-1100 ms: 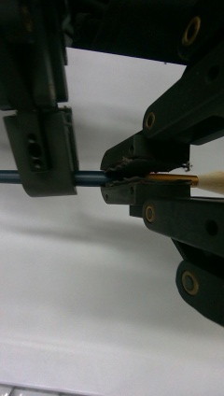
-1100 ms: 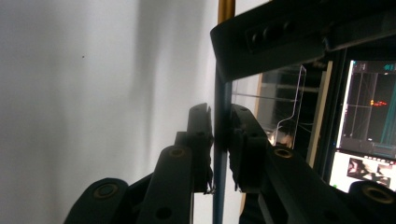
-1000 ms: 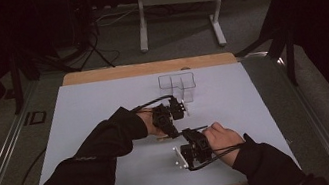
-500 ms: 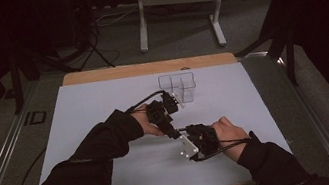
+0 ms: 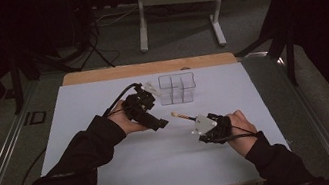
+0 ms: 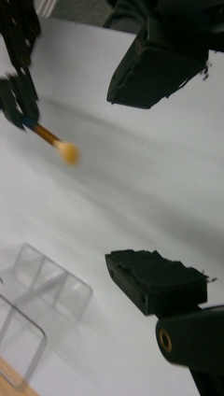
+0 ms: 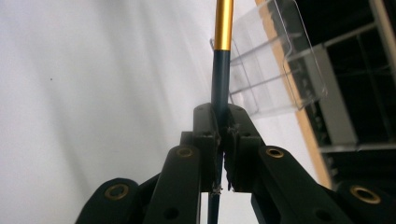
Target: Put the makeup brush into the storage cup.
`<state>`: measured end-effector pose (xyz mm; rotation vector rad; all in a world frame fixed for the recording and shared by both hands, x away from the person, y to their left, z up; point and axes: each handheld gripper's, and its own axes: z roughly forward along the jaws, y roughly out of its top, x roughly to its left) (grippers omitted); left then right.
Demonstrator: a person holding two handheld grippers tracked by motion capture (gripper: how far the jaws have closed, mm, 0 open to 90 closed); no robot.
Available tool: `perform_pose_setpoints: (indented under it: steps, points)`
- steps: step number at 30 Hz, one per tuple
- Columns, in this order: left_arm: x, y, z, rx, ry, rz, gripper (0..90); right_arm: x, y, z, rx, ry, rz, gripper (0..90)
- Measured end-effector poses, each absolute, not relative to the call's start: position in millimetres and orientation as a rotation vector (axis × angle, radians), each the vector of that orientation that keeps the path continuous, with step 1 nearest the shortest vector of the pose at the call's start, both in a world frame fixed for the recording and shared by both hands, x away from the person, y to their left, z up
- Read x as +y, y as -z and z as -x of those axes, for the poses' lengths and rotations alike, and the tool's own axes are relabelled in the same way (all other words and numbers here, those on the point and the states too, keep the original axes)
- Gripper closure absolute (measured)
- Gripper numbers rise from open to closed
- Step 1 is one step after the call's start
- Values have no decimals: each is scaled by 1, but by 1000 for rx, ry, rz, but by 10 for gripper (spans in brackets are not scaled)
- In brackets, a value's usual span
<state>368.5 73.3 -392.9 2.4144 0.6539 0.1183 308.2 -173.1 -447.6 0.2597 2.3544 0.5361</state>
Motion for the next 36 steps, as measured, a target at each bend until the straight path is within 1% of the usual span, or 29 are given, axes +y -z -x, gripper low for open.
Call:
perform_pose_setpoints:
  steps: [4,6,8,9,11,12,13,16,17,18,20,21,23,24,27,32,36]
  points:
    - [87,401,-366,684,-77,-2354,100,-180,443,-311,2380,-603,-349,841]
    - [89,404,-365,700,-70,-2340,33,-181,441,-311,2382,-630,-379,841]
    - [92,411,-362,716,-56,-2309,17,-185,433,-315,2384,-713,-452,841]
    - [94,415,-358,729,-112,-2277,17,-185,431,-316,2383,-743,-476,841]
    - [95,417,-356,721,-101,-2254,17,-186,429,-318,2382,-781,-507,841]
    - [97,422,-353,714,-92,-2209,17,-187,428,-319,2385,-810,-538,841]
    - [97,422,-353,714,-92,-2209,17,-187,428,-319,2385,-810,-538,841]
    - [98,427,-346,689,-87,-2157,17,-191,424,-326,2400,-950,-669,841]
    - [98,428,-344,672,-75,-2133,17,-191,424,-326,2400,-950,-669,841]
    - [98,430,-341,664,-80,-2114,17,-194,422,-329,2402,-1047,-722,841]
    - [95,433,-336,637,-100,-2098,17,-195,421,-330,2396,-1070,-738,841]
    - [93,436,-333,642,-118,-2086,17,-198,419,-333,2392,-1166,-784,841]
    - [89,443,-326,640,-131,-2054,17,-198,418,-333,2385,-1193,-805,842]
    - [88,445,-325,635,-123,-2047,17,-200,417,-336,2382,-1294,-839,842]
    - [83,454,-318,620,-102,-1995,18,-200,417,-339,2366,-1402,-873,842]
    - [77,469,-315,597,-46,-1923,29,-199,419,-344,2341,-1496,-943,841]
    - [74,476,-312,592,-89,-1884,29,-199,421,-346,2336,-1577,-967,841]
